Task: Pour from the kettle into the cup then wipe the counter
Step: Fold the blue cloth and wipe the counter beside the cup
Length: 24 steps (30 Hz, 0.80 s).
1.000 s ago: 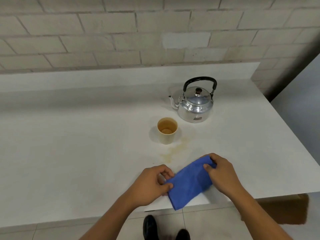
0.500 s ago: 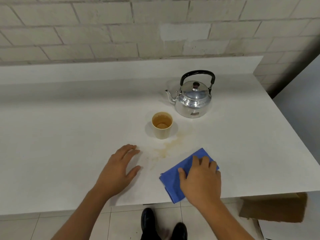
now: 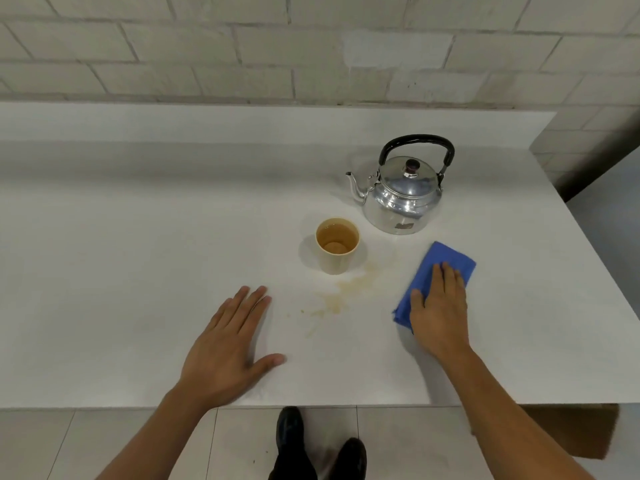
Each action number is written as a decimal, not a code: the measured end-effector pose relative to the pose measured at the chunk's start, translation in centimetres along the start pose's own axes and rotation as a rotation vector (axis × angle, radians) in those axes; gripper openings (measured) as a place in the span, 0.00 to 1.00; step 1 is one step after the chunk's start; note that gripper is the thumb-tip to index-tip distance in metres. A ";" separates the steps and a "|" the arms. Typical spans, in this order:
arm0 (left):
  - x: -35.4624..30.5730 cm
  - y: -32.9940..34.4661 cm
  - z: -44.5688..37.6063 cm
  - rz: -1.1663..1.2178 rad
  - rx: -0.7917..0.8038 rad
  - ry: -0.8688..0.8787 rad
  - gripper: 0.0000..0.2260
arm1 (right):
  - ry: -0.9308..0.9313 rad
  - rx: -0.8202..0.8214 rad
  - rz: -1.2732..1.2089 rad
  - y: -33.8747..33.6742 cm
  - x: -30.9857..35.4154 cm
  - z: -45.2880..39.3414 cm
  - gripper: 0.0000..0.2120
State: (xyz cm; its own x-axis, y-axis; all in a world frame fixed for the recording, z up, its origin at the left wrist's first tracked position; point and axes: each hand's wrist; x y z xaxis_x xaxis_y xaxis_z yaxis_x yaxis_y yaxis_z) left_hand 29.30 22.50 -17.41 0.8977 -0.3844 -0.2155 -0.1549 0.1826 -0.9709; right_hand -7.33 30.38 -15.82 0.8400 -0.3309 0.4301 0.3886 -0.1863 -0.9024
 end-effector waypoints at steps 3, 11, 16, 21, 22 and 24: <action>0.0 0.0 0.0 -0.001 0.009 0.002 0.47 | -0.138 0.055 0.049 1.5 1.4 -2.6 0.29; 0.1 0.1 -0.2 0.005 0.006 0.003 0.48 | -0.626 0.227 0.008 2.1 2.2 3.0 0.26; 0.1 0.0 0.0 0.016 0.005 0.007 0.49 | -0.518 0.191 0.017 -0.3 -2.6 5.3 0.25; -0.1 -0.3 0.0 -0.005 0.018 0.008 0.51 | -0.310 0.134 0.076 0.6 -1.6 1.3 0.28; -0.1 -0.3 0.0 -0.007 0.018 0.009 0.51 | -0.290 0.130 0.082 1.2 -0.6 0.8 0.29; -0.1 -0.3 0.0 -0.008 0.018 0.011 0.51 | -0.289 0.118 0.073 2.3 1.8 1.0 0.29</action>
State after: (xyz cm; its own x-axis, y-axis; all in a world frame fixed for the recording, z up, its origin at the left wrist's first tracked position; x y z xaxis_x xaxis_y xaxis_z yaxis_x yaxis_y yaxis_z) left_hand 29.28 22.44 -17.13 0.8942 -0.3958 -0.2090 -0.1402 0.1957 -0.9706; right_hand -4.53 30.27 -17.11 0.9335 -0.0593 0.3537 0.3505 -0.0572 -0.9348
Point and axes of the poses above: each hand's wrist, its own z-axis away from the middle knuckle, its own y-axis out of the palm, x = y × z, and after that the axes turned 15 degrees about -y, right-handed
